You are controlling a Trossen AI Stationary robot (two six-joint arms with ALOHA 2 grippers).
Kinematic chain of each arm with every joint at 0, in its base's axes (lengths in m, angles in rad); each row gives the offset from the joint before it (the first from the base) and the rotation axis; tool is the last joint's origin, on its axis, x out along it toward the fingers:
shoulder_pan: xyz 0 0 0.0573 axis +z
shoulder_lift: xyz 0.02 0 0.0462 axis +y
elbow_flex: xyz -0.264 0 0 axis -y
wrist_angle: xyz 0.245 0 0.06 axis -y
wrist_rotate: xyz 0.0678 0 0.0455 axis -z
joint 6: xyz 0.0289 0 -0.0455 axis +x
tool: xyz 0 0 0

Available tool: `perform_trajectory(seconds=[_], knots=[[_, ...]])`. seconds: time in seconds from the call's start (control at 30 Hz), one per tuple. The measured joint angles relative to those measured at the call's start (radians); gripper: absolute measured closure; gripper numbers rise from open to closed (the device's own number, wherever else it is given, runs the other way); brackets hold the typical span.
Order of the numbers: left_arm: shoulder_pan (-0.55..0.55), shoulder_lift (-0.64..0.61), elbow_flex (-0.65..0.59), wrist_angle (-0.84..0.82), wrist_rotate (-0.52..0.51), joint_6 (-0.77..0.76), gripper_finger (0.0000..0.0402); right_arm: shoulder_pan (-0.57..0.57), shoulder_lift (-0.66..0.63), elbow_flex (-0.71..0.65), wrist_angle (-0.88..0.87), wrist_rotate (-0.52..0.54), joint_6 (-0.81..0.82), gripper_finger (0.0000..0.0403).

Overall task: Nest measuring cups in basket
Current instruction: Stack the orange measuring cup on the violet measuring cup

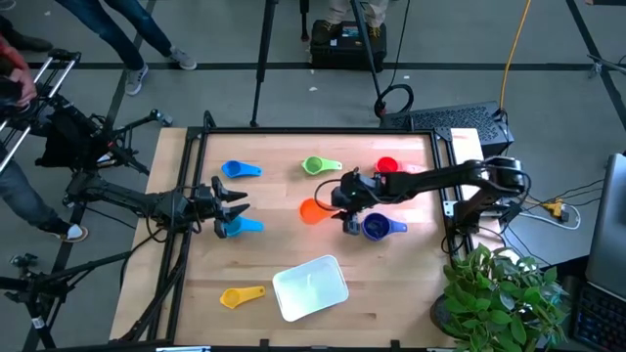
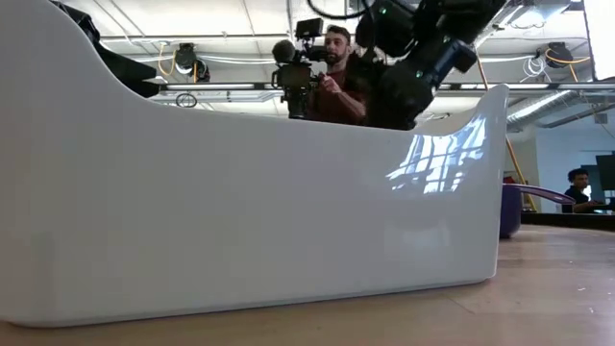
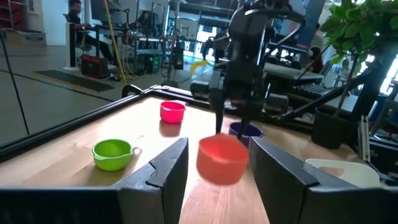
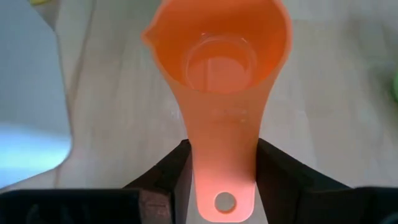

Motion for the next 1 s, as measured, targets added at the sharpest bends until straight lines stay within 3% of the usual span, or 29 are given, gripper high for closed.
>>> perform_trajectory(seconds=[0.2,0.47,0.63,0.77,1.0], knots=[[0.000,0.000,0.000,-0.001,0.000,-0.003,0.0229,0.000,-0.193,-0.021,-0.237,0.002,0.005,0.0271],[0.000,0.000,0.000,0.002,0.000,-0.003,0.0229,0.002,-0.536,-0.149,-0.488,0.051,0.059,0.0271],[0.000,0.000,0.000,0.003,0.000,-0.007,0.0229,0.029,-0.690,-0.273,-0.528,0.051,0.111,0.0271],[0.000,0.000,0.000,0.003,0.000,-0.012,0.0229,0.061,-0.723,-0.346,-0.486,0.050,0.147,0.0271],[0.000,0.000,0.000,0.003,-0.001,-0.039,0.0229,0.096,-0.693,-0.355,-0.472,0.051,0.176,0.0270]])
